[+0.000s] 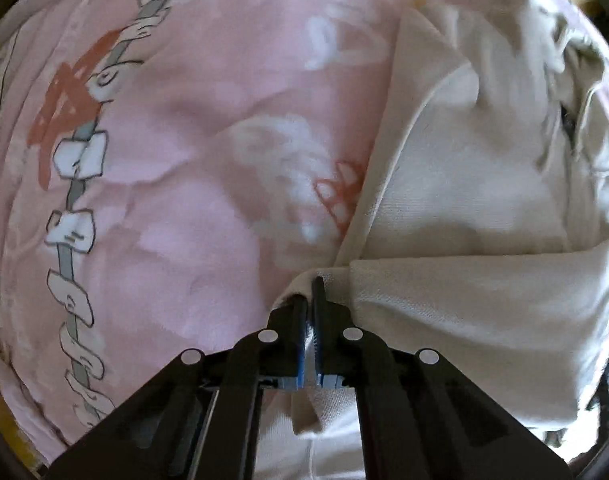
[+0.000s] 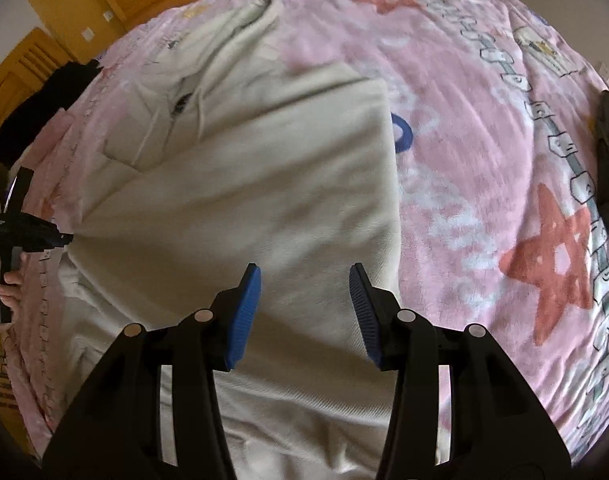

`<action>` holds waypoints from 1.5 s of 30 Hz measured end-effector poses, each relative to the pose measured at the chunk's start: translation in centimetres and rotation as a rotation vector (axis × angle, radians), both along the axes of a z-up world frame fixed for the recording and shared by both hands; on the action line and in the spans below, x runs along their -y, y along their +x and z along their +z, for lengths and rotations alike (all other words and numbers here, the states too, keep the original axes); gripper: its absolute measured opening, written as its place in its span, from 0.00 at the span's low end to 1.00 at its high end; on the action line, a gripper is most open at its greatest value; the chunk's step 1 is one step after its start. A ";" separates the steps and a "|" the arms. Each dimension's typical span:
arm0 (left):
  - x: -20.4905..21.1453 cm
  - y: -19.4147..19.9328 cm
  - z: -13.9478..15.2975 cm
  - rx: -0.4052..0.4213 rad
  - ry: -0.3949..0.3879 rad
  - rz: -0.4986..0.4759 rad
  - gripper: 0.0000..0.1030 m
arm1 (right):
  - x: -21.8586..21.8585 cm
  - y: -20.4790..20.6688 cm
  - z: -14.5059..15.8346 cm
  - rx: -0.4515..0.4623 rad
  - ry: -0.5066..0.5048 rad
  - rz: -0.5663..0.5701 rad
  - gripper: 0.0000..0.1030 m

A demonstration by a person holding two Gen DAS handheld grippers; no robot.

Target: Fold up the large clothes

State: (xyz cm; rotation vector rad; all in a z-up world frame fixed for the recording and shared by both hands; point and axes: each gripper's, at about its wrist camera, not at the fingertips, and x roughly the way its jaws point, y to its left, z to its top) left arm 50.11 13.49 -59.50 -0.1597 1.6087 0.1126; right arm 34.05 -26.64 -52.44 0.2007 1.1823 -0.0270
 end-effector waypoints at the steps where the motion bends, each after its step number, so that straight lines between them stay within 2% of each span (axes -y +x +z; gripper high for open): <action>1: 0.5 0.1 -0.1 0.001 0.022 -0.021 0.03 | 0.1 0.1 -0.7 -0.027 -0.034 -0.003 0.44; 3: 1.6 0.3 0.0 0.003 0.076 -0.077 0.03 | 0.7 0.0 -2.2 -0.064 -0.025 -0.019 0.44; 6: 2.2 0.4 0.8 0.009 0.092 -0.114 0.03 | 1.3 -0.7 -2.1 -0.052 0.002 -0.058 0.44; 9: 2.1 0.2 3.0 0.037 0.059 -0.142 0.03 | 0.7 -1.6 -0.1 0.014 0.019 -0.068 0.44; 12: 1.6 -0.8 6.1 0.093 0.024 -0.155 0.03 | -0.9 -1.9 2.0 0.064 0.015 -0.018 0.44; 16: 1.6 -2.4 9.1 0.139 -0.039 -0.119 0.03 | -3.9 -1.6 2.3 0.071 0.096 0.056 0.44; 18: 1.9 -3.6 9.8 0.160 -0.079 -0.085 0.04 | -6.2 -1.1 1.7 0.058 0.102 0.100 0.44; 22: 1.2 -5.1 7.9 0.182 -0.020 -0.013 0.05 | -10.7 -0.1 -0.9 -0.003 0.081 0.166 0.44; 25: -0.7 -4.0 5.4 0.134 -0.082 -0.011 0.06 | -12.9 0.6 -3.2 -0.066 -0.007 0.170 0.44; 27: -1.9 -3.1 3.8 0.104 -0.121 -0.043 0.09 | -13.7 0.9 -4.4 -0.101 -0.051 0.151 0.44; 29: -2.5 -2.2 2.4 0.067 -0.194 -0.123 0.10 | -14.7 1.3 -5.4 -0.129 -0.130 0.166 0.44; 33: -3.9 -1.5 1.3 0.007 -0.325 -0.196 0.13 | -16.1 2.4 -6.2 -0.191 -0.229 0.145 0.44; 34: -4.1 -1.5 1.3 -0.004 -0.348 -0.211 0.13 | -16.3 2.7 -6.1 -0.206 -0.236 0.128 0.44; 36: -5.6 -1.5 2.0 -0.012 -0.355 -0.213 0.23 | -16.7 3.4 -5.5 -0.243 -0.254 0.090 0.44; 38: -7.3 -1.3 2.6 -0.013 -0.373 -0.209 0.24 | -17.2 3.9 -4.1 -0.236 -0.243 0.074 0.44; 39: -8.2 -1.3 3.1 -0.006 -0.380 -0.207 0.24 | -17.5 4.2 -3.2 -0.219 -0.244 0.073 0.44; 41: -10.1 -1.1 4.0 0.019 -0.320 -0.185 0.24 | -18.0 4.6 -1.4 -0.169 -0.222 0.084 0.44; 45: -11.6 -0.1 6.4 0.063 -0.296 -0.145 0.24 | -18.5 5.4 2.2 -0.075 -0.160 0.094 0.44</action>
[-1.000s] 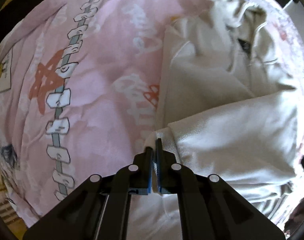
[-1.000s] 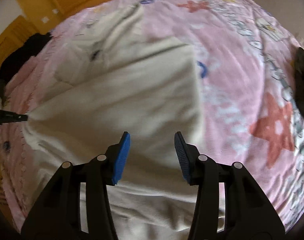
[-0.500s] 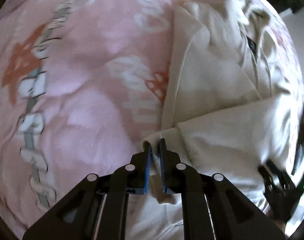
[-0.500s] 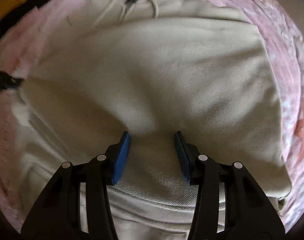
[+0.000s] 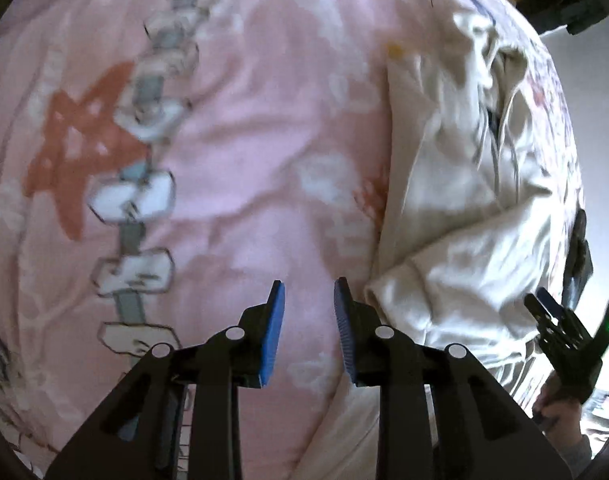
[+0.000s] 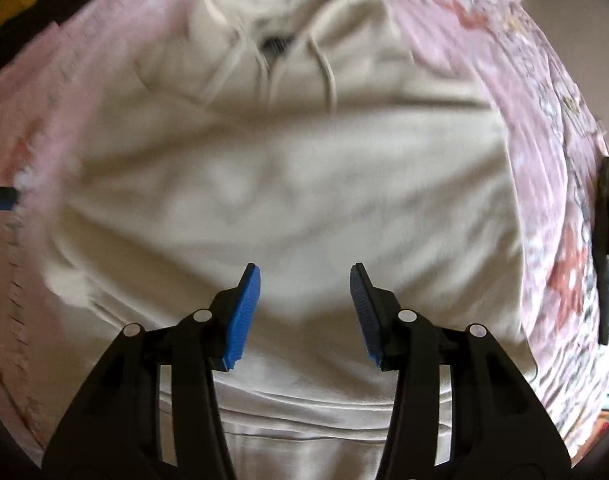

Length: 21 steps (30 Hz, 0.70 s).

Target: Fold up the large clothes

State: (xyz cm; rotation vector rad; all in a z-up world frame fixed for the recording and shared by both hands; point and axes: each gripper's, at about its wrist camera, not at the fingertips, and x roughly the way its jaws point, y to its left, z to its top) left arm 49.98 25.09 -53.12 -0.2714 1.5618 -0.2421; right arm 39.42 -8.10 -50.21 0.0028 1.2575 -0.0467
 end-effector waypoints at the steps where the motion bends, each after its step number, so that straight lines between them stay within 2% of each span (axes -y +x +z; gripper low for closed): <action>1: 0.2 0.4 0.9 0.022 0.013 0.000 0.24 | -0.2 0.2 0.6 0.015 0.015 0.002 0.45; 5: 2.7 2.4 4.0 0.060 0.012 -0.009 0.24 | 1.3 3.7 3.1 0.088 0.089 0.039 0.45; 7: 4.3 3.7 5.2 0.077 0.009 -0.010 0.32 | 3.1 6.5 3.8 0.126 0.113 0.056 0.48; 8: 5.3 4.8 5.6 0.078 0.005 -0.002 0.38 | 4.5 8.4 3.9 0.142 0.130 0.051 0.50; 9: 6.2 6.1 5.8 0.072 -0.007 0.009 0.38 | 5.6 9.5 4.0 0.152 0.146 0.040 0.52; 12: 9.7 9.4 5.9 0.030 -0.039 0.025 0.38 | 10.5 16.5 4.0 0.179 0.272 -0.014 0.54; 15: 13.1 13.7 4.9 -0.064 -0.089 0.070 0.39 | 15.4 23.4 2.9 0.174 0.375 -0.066 0.55; 17: 15.6 17.2 4.1 -0.118 -0.076 0.094 0.42 | 18.5 27.2 1.8 0.164 0.460 -0.139 0.57; 19: 17.3 20.1 3.5 -0.142 -0.052 0.111 0.46 | 21.5 30.9 0.2 0.141 0.498 -0.238 0.58; 20: 18.2 21.9 3.3 -0.146 -0.027 0.122 0.48 | 22.3 32.2 -0.6 0.118 0.517 -0.251 0.58; 21: 18.8 23.7 3.0 -0.149 -0.004 0.138 0.55 | 23.0 33.7 -1.4 0.089 0.525 -0.262 0.58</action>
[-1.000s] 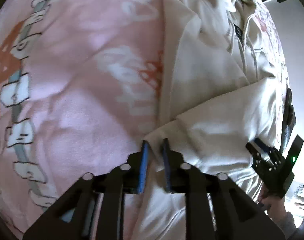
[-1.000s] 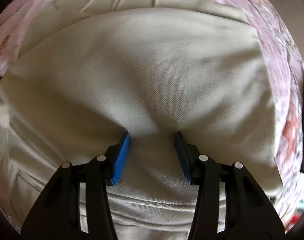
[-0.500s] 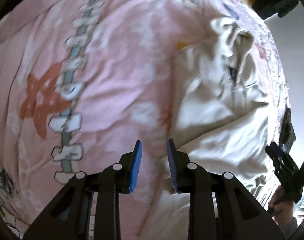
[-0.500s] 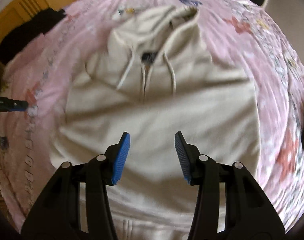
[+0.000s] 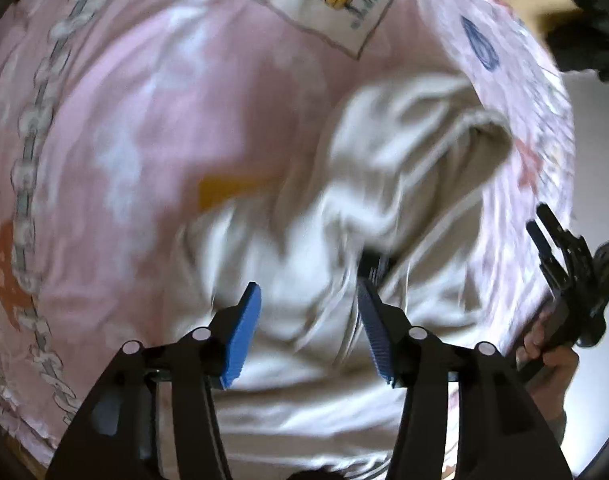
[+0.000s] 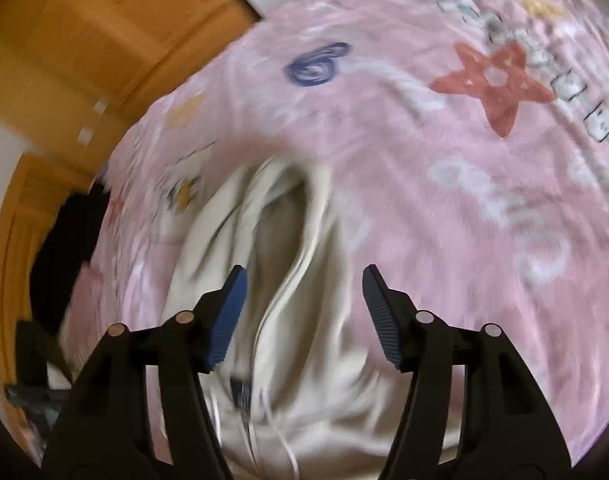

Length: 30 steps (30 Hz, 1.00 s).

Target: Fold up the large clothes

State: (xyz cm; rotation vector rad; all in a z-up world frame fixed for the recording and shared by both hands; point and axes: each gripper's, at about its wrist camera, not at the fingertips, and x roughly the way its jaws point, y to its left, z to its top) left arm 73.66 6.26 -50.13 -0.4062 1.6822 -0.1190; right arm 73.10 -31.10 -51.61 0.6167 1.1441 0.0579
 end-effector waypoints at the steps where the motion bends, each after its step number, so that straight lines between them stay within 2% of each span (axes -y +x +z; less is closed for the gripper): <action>1: 0.5 1.4 -0.3 0.000 0.002 0.018 0.62 | 0.4 0.9 -0.6 -0.013 0.009 0.006 0.58; 2: 0.8 2.8 -0.5 0.004 0.004 0.036 0.69 | 0.9 2.1 -1.6 -0.025 0.041 0.019 0.58; 6: 2.0 8.8 -2.4 0.037 0.078 0.086 0.69 | 1.3 4.8 -6.1 -0.116 0.133 0.054 0.58; 8: 2.5 10.5 -3.4 0.041 0.088 0.107 0.69 | 1.3 5.1 -7.9 -0.135 0.169 0.040 0.58; 10: 2.8 11.6 -4.4 0.038 0.070 0.126 0.69 | 1.0 5.4 -9.3 -0.134 0.217 0.027 0.58; 14: 3.5 12.5 -6.2 0.019 0.013 0.158 0.68 | 0.6 6.0 -9.6 -0.078 0.244 0.067 0.58; 16: 3.9 12.5 -7.3 -0.020 -0.011 0.174 0.61 | 0.3 6.4 -9.6 -0.067 0.248 0.089 0.58; 18: 4.3 12.5 -8.2 -0.040 -0.036 0.186 0.49 | 0.4 6.6 -9.8 -0.051 0.287 0.086 0.58; 19: 4.7 12.6 -8.6 -0.047 -0.028 0.181 0.44 | 0.2 6.5 -9.8 -0.055 0.274 0.086 0.58; 20: 5.1 12.6 -9.0 -0.056 -0.023 0.172 0.33 | -0.1 6.5 -9.7 -0.057 0.257 0.093 0.57; 21: 5.4 12.6 -9.3 -0.064 -0.021 0.168 0.20 | -0.8 6.5 -9.4 -0.049 0.236 0.126 0.41; 23: 6.0 12.1 -9.0 -0.052 -0.009 0.152 0.16 | -2.4 6.5 -8.3 -0.019 0.164 0.205 0.21; 24: 6.2 11.8 -8.6 -0.038 -0.006 0.144 0.14 | -3.3 6.2 -7.4 0.010 0.130 0.240 0.15; 28: 5.4 9.7 -6.2 0.011 -0.111 0.155 0.11 | -4.4 4.9 -4.3 0.075 0.085 0.238 0.12; 30: 4.8 8.9 -4.8 0.042 -0.153 0.152 0.11 | -5.0 3.8 -1.9 0.119 0.046 0.240 0.11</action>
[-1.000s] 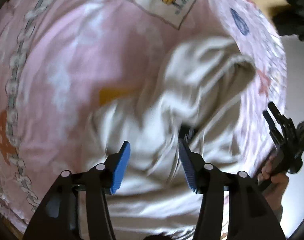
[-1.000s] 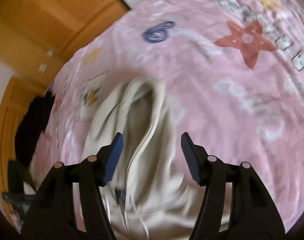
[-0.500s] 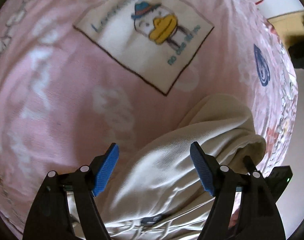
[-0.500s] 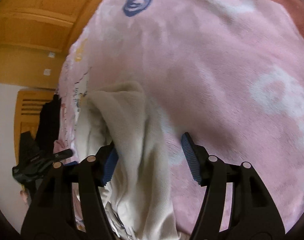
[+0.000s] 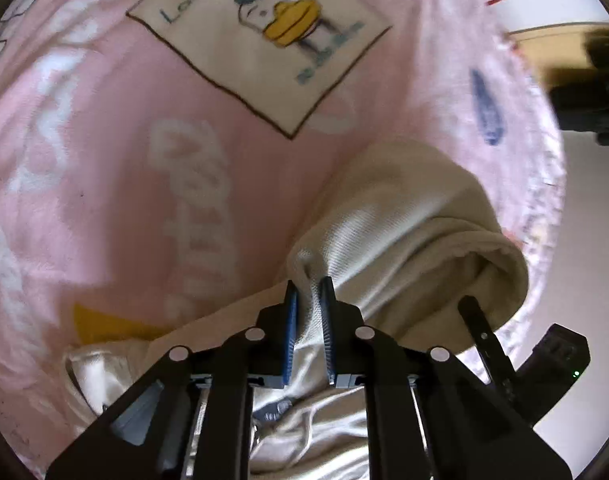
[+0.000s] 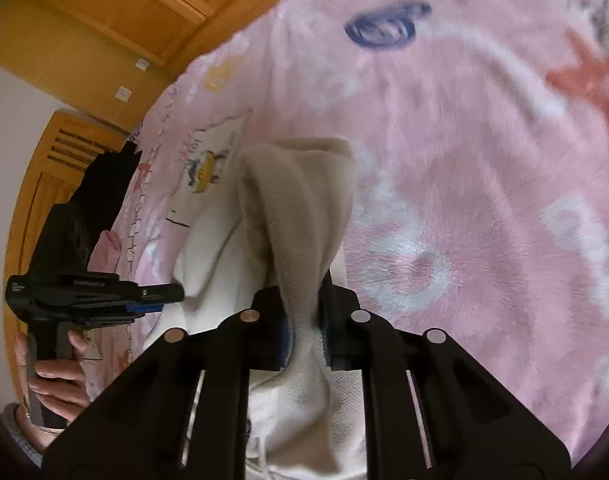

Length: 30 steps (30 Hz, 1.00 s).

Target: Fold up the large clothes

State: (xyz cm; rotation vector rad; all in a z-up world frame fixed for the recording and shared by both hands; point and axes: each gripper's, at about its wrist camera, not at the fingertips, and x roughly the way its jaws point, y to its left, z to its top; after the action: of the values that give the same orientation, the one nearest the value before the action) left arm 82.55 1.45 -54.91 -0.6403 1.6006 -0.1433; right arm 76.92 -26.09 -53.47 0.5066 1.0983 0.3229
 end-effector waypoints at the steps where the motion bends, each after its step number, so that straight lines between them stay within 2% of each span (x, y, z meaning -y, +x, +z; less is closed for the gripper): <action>1: -0.3 -0.6 0.8 0.018 -0.023 -0.005 0.11 | -0.2 -0.5 0.9 0.022 -0.004 -0.001 0.11; 4: -0.9 -1.9 2.7 0.074 -0.078 -0.035 0.11 | -1.5 -3.1 4.8 0.125 -0.049 0.025 0.11; 7: -1.6 -4.9 4.7 0.156 -0.130 -0.066 0.11 | -2.1 -6.1 6.5 0.187 -0.084 0.044 0.11; 10: -2.6 -7.9 6.1 0.227 -0.150 -0.075 0.11 | -2.5 -8.9 7.4 0.238 -0.094 0.058 0.11; 12: -3.3 -9.8 6.9 0.277 -0.130 -0.068 0.11 | -3.0 -11.6 7.9 0.276 -0.118 0.094 0.11; 15: -4.8 -14.0 7.1 0.311 -0.230 -0.038 0.11 | -3.6 -15.6 8.0 0.323 -0.153 0.154 0.11; 19: -6.7 -19.9 6.3 0.338 -0.295 -0.019 0.13 | -3.3 -21.5 7.0 0.356 -0.152 0.182 0.11; 23: -8.0 -26.3 2.6 0.293 -0.374 0.071 0.13 | -2.7 -27.6 4.1 0.326 -0.148 0.151 0.14; 26: -8.3 -29.8 0.0 0.248 -0.348 0.099 0.13 | -2.6 -31.0 1.7 0.262 -0.180 0.145 0.17; 29: -8.5 -31.9 -1.5 0.216 -0.300 0.093 0.16 | -2.6 -33.4 -1.0 0.129 -0.246 0.167 0.29; 30: -8.6 -32.5 -1.7 0.204 -0.282 0.088 0.16 | -2.4 -34.2 -1.8 0.091 -0.265 0.172 0.46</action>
State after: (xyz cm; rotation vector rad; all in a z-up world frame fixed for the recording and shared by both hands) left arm 50.00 10.02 -56.57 -0.8837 1.3636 -0.3627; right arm 42.75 -23.71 -55.22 0.1610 1.0791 0.3412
